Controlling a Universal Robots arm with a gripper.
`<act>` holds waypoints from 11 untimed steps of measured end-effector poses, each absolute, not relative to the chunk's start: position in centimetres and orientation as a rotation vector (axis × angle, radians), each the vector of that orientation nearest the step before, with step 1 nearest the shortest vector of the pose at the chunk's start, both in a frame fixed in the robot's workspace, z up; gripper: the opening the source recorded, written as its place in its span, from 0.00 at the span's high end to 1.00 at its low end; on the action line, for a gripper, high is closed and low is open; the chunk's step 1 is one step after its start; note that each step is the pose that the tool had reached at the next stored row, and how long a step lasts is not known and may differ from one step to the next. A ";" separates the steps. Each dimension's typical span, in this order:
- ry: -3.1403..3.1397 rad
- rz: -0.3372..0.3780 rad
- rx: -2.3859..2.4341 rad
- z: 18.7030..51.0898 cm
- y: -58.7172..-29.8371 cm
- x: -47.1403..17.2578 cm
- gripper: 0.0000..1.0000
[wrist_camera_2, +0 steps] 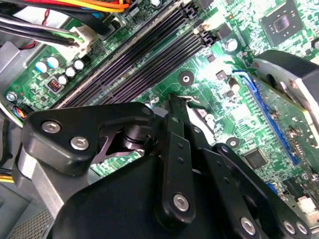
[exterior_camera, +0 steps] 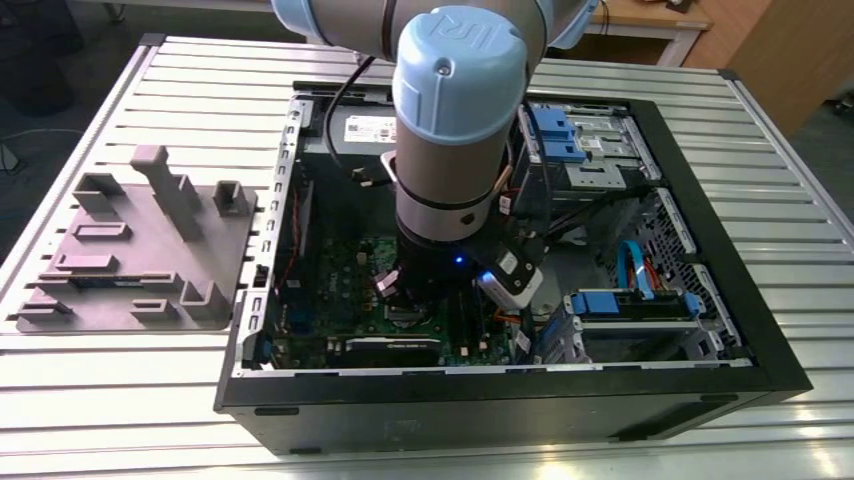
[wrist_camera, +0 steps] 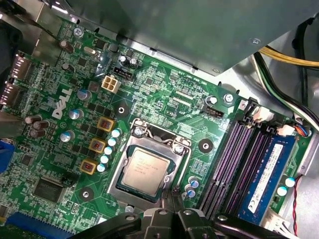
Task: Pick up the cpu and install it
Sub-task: 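Install the first cpu locking lever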
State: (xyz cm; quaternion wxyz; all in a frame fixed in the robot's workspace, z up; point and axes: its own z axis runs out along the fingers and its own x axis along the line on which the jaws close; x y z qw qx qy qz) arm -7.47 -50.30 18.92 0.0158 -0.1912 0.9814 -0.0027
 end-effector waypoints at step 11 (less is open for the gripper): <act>3.053 -0.010 -0.595 18.8 -50.5 -7.4 0.90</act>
